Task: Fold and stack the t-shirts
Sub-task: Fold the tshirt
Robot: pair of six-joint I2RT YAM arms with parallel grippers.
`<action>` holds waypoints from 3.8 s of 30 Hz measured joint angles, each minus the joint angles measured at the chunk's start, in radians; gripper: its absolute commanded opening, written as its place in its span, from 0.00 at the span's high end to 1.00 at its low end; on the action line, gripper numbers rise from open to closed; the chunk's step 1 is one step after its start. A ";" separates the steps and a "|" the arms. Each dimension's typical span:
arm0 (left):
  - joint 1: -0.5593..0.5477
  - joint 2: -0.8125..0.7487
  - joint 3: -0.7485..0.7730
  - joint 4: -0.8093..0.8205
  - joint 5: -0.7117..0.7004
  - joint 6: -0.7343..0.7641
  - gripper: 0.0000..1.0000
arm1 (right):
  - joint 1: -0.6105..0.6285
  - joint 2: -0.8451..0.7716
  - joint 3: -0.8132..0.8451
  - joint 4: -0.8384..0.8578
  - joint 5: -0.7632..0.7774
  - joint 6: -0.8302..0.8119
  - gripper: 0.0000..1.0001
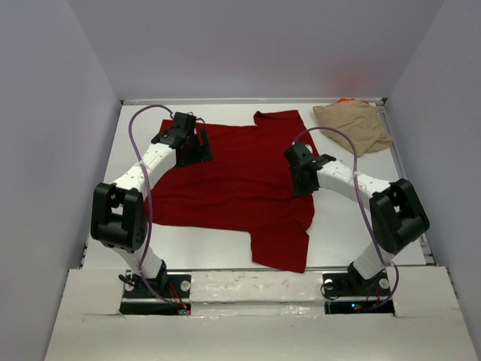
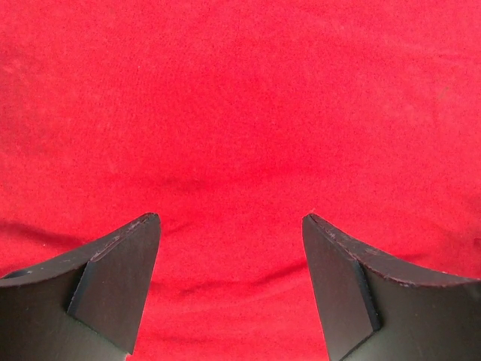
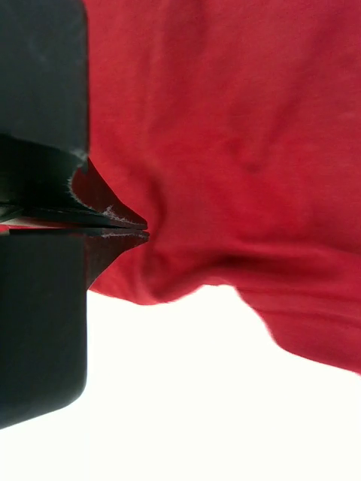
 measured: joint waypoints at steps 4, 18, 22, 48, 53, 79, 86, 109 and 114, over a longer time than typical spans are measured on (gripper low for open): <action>0.000 0.000 0.000 0.000 0.016 0.000 0.14 | 0.039 -0.032 -0.053 -0.038 0.024 0.037 1.00; 0.000 -0.029 0.000 -0.012 0.051 0.002 0.11 | 0.086 -0.120 -0.209 -0.046 -0.023 0.158 1.00; 0.000 -0.043 0.000 -0.013 0.050 0.005 0.11 | 0.091 -0.120 -0.247 0.016 -0.095 0.182 1.00; 0.000 -0.080 -0.001 -0.023 0.068 0.042 0.10 | 0.445 -0.209 -0.392 0.209 -0.030 0.648 0.91; 0.000 -0.080 -0.001 -0.025 0.070 0.046 0.10 | 0.451 -0.115 -0.277 0.118 0.005 0.599 0.83; 0.000 -0.070 -0.001 -0.029 0.080 0.046 0.10 | 0.237 0.080 -0.007 -0.026 0.182 0.325 1.00; -0.002 -0.019 0.016 -0.039 0.058 0.049 0.10 | 0.012 0.166 0.144 0.027 0.098 0.189 1.00; -0.002 0.411 0.509 -0.161 0.031 0.010 0.11 | -0.303 0.512 0.622 -0.029 -0.216 -0.065 1.00; -0.001 0.516 0.674 -0.206 0.027 0.003 0.11 | -0.306 0.520 0.702 -0.058 -0.262 -0.095 1.00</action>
